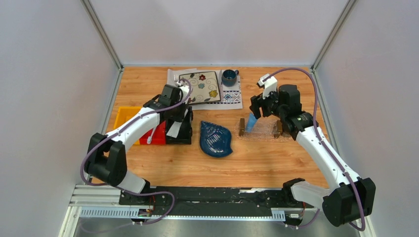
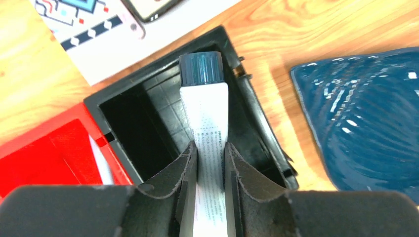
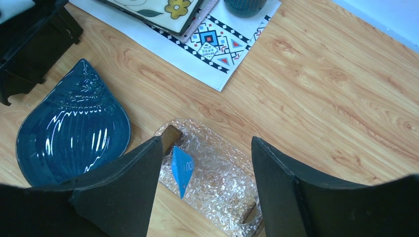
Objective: Prepare toiletry sets of a toothbrush and toothpaste on the tray
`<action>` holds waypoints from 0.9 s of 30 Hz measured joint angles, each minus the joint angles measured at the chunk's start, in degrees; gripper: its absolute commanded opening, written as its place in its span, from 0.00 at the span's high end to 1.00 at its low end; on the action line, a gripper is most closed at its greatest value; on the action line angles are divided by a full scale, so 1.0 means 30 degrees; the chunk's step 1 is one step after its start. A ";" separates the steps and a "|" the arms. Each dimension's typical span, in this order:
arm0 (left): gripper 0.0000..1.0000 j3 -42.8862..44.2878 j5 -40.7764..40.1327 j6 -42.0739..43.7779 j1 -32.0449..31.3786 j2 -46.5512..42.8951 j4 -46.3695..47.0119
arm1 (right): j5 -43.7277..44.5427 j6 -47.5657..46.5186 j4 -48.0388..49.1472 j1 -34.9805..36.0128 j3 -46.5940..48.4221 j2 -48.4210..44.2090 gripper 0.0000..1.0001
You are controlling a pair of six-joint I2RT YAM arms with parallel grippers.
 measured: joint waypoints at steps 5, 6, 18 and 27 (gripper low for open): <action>0.89 0.0109 0.1741 0.0663 0.0000 -0.2222 -0.0022 | -0.1115 -0.0015 -0.0641 -0.0007 0.0291 0.0022 0.26; 0.89 0.0109 0.2288 0.0889 0.0000 -0.2732 -0.0022 | -0.1486 -0.0022 -0.0918 0.0000 0.0474 0.0029 0.25; 0.88 0.0175 1.1489 0.3257 -0.0022 -0.7227 -0.0969 | -0.8582 -0.0583 -0.3861 0.0590 0.4007 0.0255 0.08; 0.89 0.0583 1.5875 0.2645 -0.0262 -0.7533 -0.1144 | -1.2109 -0.0262 -0.5384 0.2943 0.6433 0.1974 0.05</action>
